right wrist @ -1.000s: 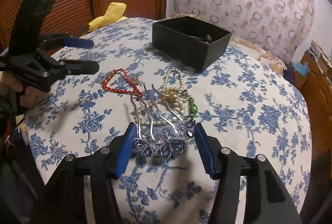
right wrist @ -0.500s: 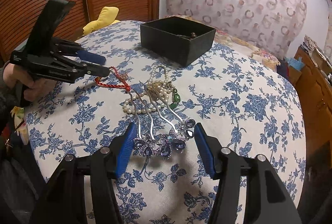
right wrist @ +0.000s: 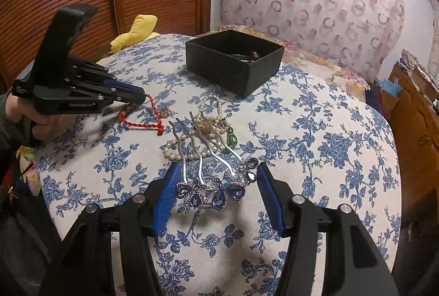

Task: Organize jewelry
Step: 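Carry the red cord bracelet to the black box with the left tool and release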

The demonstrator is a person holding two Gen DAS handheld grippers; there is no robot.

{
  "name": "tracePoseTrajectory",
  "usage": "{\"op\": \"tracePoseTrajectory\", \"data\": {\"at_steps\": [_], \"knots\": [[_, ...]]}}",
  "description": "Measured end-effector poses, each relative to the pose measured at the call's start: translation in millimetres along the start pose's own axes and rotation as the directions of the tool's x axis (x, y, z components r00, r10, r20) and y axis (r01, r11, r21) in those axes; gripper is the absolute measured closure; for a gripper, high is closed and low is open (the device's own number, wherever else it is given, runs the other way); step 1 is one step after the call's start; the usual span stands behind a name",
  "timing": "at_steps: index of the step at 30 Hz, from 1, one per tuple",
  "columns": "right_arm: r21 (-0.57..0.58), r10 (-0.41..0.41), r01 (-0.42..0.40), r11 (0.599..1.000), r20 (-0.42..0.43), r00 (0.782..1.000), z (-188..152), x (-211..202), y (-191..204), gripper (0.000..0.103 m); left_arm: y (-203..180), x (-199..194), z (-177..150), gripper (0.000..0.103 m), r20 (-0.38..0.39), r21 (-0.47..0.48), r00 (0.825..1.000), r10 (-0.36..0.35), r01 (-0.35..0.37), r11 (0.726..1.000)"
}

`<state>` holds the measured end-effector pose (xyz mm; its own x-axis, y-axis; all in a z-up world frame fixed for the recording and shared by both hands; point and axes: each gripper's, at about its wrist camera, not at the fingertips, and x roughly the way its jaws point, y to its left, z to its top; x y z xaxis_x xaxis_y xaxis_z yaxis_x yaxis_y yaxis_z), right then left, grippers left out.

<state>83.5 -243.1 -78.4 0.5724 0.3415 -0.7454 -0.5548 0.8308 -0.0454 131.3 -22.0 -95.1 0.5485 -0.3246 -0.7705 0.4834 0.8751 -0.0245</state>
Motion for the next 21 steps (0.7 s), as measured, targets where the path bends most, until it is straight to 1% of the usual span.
{"op": "tracePoseTrajectory", "data": {"at_steps": [5, 10, 16, 21], "knots": [[-0.009, 0.002, -0.001, 1.0, 0.012, 1.0, 8, 0, 3, 0.043, 3, -22, 1, 0.098, 0.054, -0.023, 0.999, -0.001, 0.002, 1.0], [-0.021, -0.005, 0.006, 1.0, 0.039, 0.999, 22, -1, 5, 0.043, 9, -40, 11, 0.098, 0.121, -0.049, 0.992, 0.02, -0.014, 0.999], [-0.032, -0.017, 0.019, 0.999, 0.074, 0.997, 46, 1, 3, 0.044, 21, -50, 33, 0.098, 0.191, -0.08, 0.978, 0.088, -0.074, 0.994], [-0.038, -0.053, 0.057, 0.998, 0.089, 0.995, 65, 5, -7, 0.044, 33, -48, 58, 0.098, 0.213, -0.081, 0.968, 0.133, -0.118, 0.99]]}}
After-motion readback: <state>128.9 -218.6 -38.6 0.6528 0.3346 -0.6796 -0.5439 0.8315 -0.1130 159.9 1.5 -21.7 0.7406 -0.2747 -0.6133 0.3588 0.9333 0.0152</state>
